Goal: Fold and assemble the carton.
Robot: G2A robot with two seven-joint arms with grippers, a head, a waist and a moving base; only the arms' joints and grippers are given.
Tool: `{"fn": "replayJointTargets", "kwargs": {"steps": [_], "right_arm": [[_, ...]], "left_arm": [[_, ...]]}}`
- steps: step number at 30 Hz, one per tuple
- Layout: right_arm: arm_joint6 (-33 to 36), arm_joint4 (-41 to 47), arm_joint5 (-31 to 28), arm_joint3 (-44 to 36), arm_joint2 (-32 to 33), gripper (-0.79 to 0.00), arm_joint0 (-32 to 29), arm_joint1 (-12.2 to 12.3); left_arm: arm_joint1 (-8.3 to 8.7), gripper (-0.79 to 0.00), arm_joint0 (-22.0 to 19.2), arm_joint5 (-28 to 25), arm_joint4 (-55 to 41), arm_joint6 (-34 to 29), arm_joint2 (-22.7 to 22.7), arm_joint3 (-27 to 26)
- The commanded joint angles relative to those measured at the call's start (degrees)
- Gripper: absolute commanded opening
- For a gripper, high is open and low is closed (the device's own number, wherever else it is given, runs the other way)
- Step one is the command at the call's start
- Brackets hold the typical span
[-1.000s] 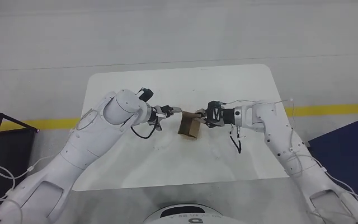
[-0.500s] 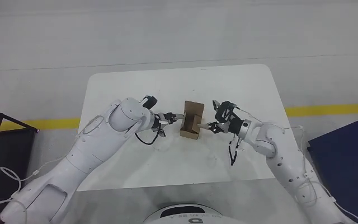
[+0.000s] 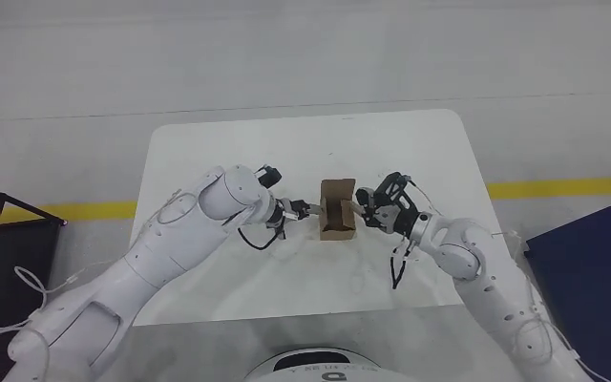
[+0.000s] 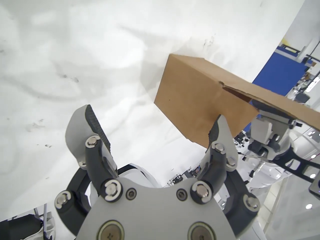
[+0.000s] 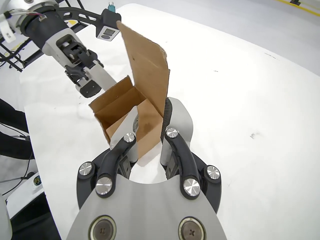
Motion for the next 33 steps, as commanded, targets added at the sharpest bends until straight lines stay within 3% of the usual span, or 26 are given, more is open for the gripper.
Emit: {"fn": "replayJointTargets", "kwargs": {"steps": [1,11,12,14,26,27,28,33], "right_arm": [[0.27,-0.01,0.29,0.12,0.3,-0.511,-0.25,0.04],[3.59,-0.29,1.58,0.62,1.23,-0.548,-1.58,0.28],[4.04,-0.1,1.27,0.84,0.99,-0.613,-1.41,0.26],[5.09,0.06,1.04,1.4,0.39,-0.643,-0.84,0.19],[7.46,-1.3,1.32,2.2,-2.12,-0.634,1.81,-0.2],[7.85,-1.77,1.59,2.06,-2.22,-0.665,1.94,-0.2],[8.28,-2.22,1.82,1.89,-2.34,-0.785,2.05,-0.21],[9.85,-5.03,3.63,0.65,-2.59,-0.785,2.33,-0.18]], "left_arm": [[-0.73,0.0,-0.92,-0.34,-0.59,0.12,0.94,1.1],[-3.13,0.0,-3.11,-1.96,-1.91,0.81,3.42,5.39],[-3.23,0.0,-3.13,-2.02,-2.07,0.85,3.41,5.62],[-3.39,0.0,-3.15,-2.15,-2.08,0.92,3.47,5.97],[-3.68,0.0,-2.51,-2.37,-2.52,2.19,2.19,6.64],[-3.66,0.0,-2.41,-2.5,-2.57,2.24,2.01,6.62],[-3.64,0.0,-2.31,-2.56,-2.57,2.31,1.86,6.6],[-3.6,0.0,-1.81,-2.84,-2.59,2.81,1.16,6.45]]}}
